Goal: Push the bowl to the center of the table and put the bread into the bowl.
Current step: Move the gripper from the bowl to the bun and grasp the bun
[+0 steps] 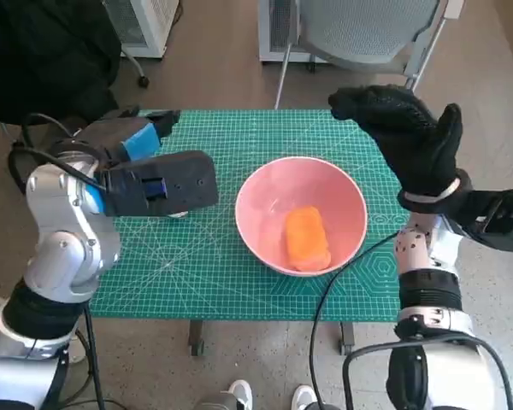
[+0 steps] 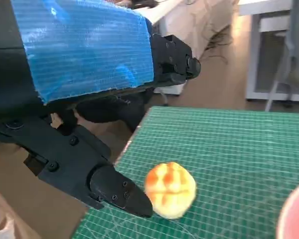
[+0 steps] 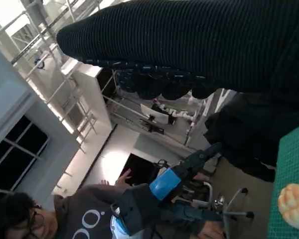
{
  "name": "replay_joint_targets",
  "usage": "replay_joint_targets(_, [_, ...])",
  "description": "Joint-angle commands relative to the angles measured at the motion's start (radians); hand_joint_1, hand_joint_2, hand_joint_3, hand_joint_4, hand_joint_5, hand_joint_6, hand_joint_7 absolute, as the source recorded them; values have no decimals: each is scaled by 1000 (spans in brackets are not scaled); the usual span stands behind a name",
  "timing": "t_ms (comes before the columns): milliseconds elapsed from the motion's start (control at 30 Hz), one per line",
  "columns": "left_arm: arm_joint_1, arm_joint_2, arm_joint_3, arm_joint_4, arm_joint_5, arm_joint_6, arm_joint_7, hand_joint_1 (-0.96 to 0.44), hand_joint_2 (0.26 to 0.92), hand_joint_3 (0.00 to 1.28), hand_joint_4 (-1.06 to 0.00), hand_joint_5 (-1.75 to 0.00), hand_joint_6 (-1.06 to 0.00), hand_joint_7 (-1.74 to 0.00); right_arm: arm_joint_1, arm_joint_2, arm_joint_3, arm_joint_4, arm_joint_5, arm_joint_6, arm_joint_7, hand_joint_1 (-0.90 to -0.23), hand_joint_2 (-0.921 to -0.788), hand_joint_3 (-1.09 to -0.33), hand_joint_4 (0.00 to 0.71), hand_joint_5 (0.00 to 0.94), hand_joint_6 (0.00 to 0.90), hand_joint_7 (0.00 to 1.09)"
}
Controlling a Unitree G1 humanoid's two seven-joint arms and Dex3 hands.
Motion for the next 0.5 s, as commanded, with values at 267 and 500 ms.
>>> replay_joint_targets(267, [-35, -18, -23, 142, -5, -20, 9, -236, 681, 4, 1, 1, -149, 0, 1, -10, -1, 6, -11, 1, 0, -643, -921, -705, 177, 2, 254, 6])
replay_joint_targets(500, [-62, -34, -38, 240, -10, -40, 25, -242, 683, 4, 1, 1, -143, 0, 4, -13, 0, -4, -12, 4, -3, -642, -921, -707, 179, 2, 255, 6])
